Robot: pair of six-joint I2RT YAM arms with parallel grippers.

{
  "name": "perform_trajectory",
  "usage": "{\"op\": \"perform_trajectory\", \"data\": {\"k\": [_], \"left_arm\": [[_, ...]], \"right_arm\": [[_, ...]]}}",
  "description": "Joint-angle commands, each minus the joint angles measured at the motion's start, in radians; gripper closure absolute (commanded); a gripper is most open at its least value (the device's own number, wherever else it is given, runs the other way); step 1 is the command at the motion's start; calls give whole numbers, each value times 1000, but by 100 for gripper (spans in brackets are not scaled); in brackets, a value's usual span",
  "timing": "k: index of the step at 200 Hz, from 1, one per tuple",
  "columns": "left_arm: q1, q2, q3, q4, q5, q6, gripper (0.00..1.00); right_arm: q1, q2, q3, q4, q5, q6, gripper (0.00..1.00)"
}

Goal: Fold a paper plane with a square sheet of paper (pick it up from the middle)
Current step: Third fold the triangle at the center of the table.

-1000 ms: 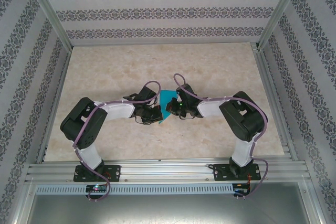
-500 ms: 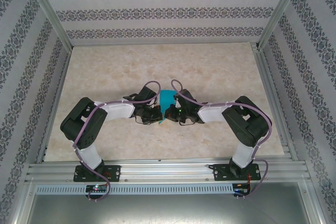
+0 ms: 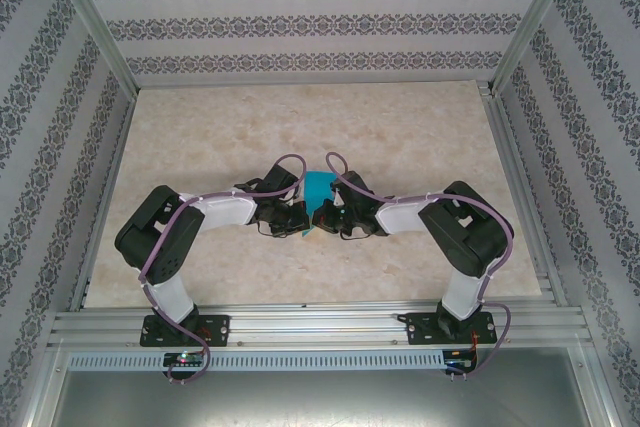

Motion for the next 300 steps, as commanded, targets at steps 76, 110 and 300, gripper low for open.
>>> {"op": "perform_trajectory", "data": {"k": [76, 110, 300], "left_arm": [[-11, 73, -99, -178, -94, 19, 100], [-11, 62, -128, -156, -96, 18, 100], [-13, -52, 2, 46, -7, 94, 100]], "right_arm": [[-180, 66, 45, -84, 10, -167, 100], [-294, 67, 98, -160, 8, -239, 100], [-126, 79, 87, -93, -46, -179, 100]]}}
